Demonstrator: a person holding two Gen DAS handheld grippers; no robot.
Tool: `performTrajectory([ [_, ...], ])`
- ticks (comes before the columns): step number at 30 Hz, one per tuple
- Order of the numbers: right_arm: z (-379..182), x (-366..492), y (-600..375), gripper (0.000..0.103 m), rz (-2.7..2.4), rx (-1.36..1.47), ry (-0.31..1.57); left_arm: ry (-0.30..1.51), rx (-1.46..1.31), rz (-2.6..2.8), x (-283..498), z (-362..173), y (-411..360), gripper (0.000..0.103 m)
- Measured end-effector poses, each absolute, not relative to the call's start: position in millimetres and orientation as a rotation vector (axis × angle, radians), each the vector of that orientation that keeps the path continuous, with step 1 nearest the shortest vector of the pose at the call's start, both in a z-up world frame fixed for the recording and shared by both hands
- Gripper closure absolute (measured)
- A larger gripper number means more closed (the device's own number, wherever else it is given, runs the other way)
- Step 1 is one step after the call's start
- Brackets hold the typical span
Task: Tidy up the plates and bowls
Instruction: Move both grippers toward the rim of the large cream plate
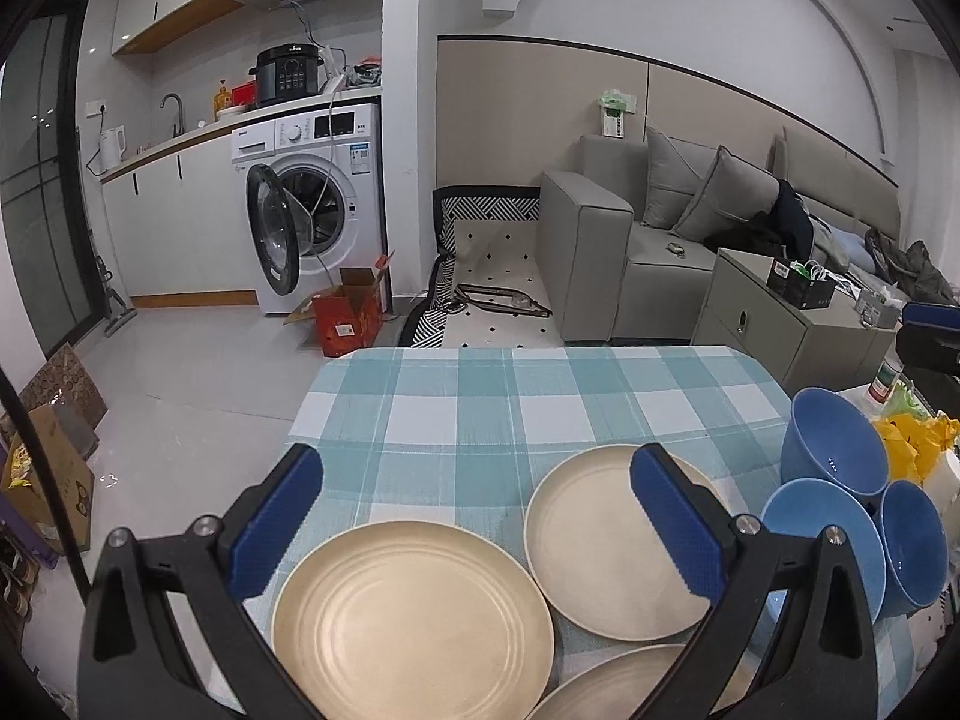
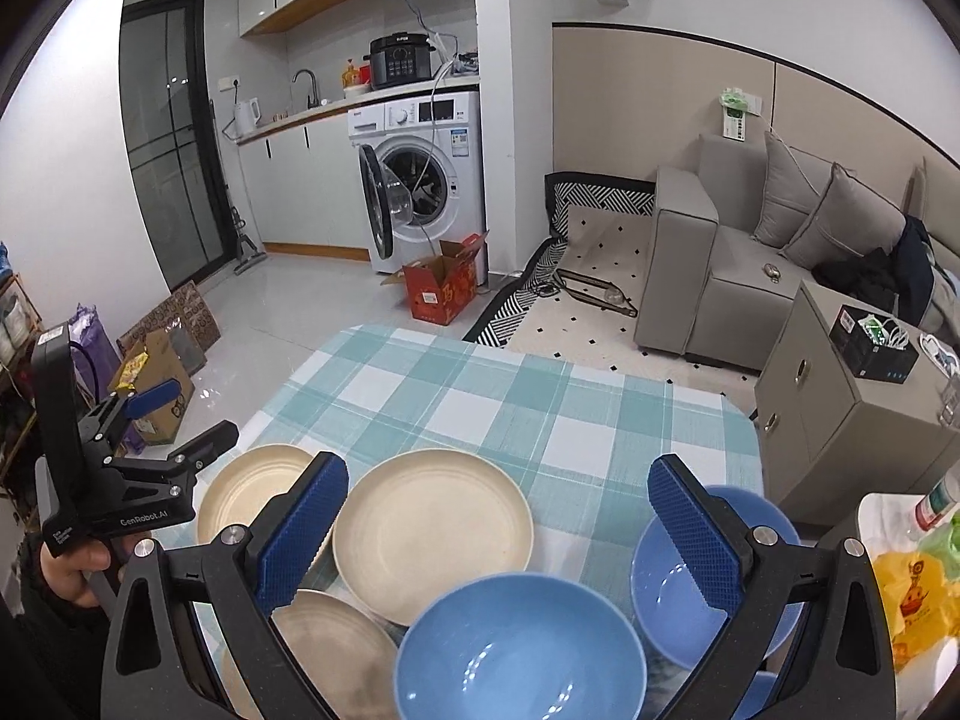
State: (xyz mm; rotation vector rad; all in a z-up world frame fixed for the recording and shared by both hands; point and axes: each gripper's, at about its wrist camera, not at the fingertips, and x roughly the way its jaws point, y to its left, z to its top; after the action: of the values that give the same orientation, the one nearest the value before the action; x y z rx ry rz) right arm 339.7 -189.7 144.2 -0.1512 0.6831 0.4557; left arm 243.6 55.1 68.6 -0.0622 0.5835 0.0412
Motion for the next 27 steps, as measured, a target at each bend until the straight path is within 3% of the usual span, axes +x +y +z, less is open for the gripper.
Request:
performTrajectory([
  [27, 6, 449, -158, 0.008, 0.411, -0.2, 1.093, 0.866, 0.057, -0.085, 339, -18, 12, 0.001],
])
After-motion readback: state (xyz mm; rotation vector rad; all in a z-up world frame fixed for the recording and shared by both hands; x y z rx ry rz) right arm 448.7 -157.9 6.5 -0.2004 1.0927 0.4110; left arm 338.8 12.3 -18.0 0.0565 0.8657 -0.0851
